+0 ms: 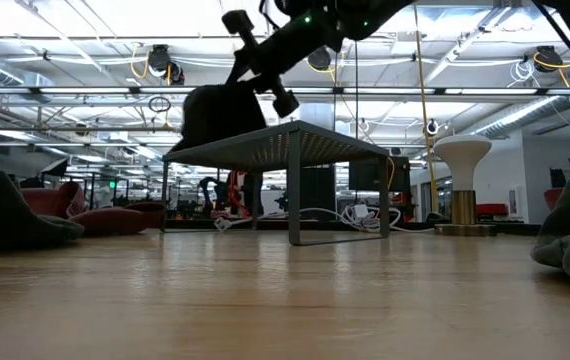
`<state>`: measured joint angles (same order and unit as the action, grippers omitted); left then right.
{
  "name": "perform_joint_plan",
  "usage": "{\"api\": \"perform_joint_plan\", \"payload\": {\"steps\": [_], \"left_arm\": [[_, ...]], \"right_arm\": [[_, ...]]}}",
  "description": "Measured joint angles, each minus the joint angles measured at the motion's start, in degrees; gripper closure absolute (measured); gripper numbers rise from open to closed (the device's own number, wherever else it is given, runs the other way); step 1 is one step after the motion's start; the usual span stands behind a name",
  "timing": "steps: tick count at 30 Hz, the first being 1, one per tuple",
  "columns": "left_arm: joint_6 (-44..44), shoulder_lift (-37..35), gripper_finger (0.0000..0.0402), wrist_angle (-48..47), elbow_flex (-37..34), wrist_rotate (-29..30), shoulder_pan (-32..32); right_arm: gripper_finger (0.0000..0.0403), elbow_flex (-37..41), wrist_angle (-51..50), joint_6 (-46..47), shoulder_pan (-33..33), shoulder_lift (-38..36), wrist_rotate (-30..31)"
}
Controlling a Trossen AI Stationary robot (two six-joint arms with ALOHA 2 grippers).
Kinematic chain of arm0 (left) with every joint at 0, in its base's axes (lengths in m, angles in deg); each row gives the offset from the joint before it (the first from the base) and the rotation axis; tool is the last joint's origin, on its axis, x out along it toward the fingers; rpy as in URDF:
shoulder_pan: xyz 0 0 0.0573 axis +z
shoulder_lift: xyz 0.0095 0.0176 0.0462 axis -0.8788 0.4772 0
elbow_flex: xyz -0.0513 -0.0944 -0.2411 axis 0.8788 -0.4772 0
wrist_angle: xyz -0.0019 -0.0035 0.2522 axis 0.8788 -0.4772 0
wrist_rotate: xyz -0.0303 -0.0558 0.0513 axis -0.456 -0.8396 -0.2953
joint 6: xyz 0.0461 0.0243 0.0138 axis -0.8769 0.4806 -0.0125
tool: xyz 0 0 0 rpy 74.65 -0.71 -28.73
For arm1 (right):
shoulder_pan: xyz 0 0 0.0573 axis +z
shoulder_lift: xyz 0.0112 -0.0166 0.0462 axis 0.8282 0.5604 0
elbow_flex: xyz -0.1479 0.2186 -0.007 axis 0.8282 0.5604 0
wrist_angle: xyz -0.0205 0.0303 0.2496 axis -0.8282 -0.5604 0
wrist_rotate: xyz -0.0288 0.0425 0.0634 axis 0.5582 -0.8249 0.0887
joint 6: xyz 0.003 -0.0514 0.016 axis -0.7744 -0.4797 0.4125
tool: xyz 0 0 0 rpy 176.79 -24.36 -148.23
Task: Pick & Place hat
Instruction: Put the top black cap on the shelf
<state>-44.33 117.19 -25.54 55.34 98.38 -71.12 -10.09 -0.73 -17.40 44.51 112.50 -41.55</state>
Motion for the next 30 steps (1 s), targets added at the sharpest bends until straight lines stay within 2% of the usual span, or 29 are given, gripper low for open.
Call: {"api": "perform_joint_plan", "payload": {"steps": [5,8,11,14,20,27,30], "left_arm": [[0.32,0.0,0.0245,0.0,0.0,0.0,0.0],[0.31,0.0,0.0245,0.0,0.0,0.0,0.01],[0.29,0.02,0.0245,-0.04,0.0,-0.02,0.0],[0.22,0.02,0.0245,-0.04,0.0,-0.04,0.0],[0.07,0.12,0.0245,-0.26,0.0,-0.04,0.0],[0.05,0.11,0.0245,-0.37,0.0,-0.02,0.02],[0.05,0.13,0.0245,-0.42,0.0,-0.02,0.02]], "right_arm": [[0.0382,-0.04,-3.44,-1.07,1.26,-0.89,4.71],[0.0382,-0.16,-7.16,-1.28,1.94,-2.74,7.65],[0.0382,-0.11,-15.67,0.5,2.25,-4.96,10.23],[0.0382,-0.06,-17.05,-0.29,2.5,-5.03,12.05],[0.0382,-0.08,-16.93,-0.64,2.5,-5.51,7.58],[0.0382,-0.06,-18.2,-1.5,1.79,-5.47,7.2],[0.0353,-0.06,-18.31,-2.37,1.0,-5.47,4.46]]}}
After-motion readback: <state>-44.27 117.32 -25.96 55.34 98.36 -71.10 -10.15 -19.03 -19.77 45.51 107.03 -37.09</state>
